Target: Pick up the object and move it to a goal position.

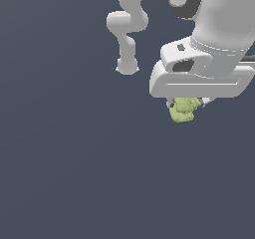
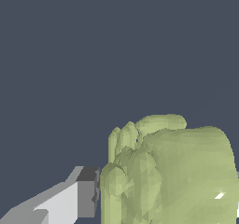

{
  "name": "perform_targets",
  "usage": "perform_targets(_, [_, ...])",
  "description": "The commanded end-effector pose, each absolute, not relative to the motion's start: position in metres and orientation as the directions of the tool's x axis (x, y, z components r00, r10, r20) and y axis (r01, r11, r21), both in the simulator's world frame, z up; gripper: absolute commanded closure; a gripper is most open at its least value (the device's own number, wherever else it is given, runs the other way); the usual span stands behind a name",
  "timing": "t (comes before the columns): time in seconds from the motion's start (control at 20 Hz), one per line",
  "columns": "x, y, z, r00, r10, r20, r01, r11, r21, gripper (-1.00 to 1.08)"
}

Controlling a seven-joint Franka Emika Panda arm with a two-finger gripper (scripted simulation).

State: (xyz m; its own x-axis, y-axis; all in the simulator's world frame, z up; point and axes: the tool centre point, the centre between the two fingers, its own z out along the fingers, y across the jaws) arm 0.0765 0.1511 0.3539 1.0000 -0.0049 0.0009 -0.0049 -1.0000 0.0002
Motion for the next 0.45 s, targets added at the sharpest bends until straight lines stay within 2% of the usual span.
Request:
perform_targets(0.0, [0.0781,0.1551,0.3604,1.0,-0.006,0.0,-0.006,-1.0,0.001,1.08])
perform_targets(0.4, [0.0803,0.16,0.3678,1.0,-0.005,0.0,-0.005,-1.0,0.0,1.08])
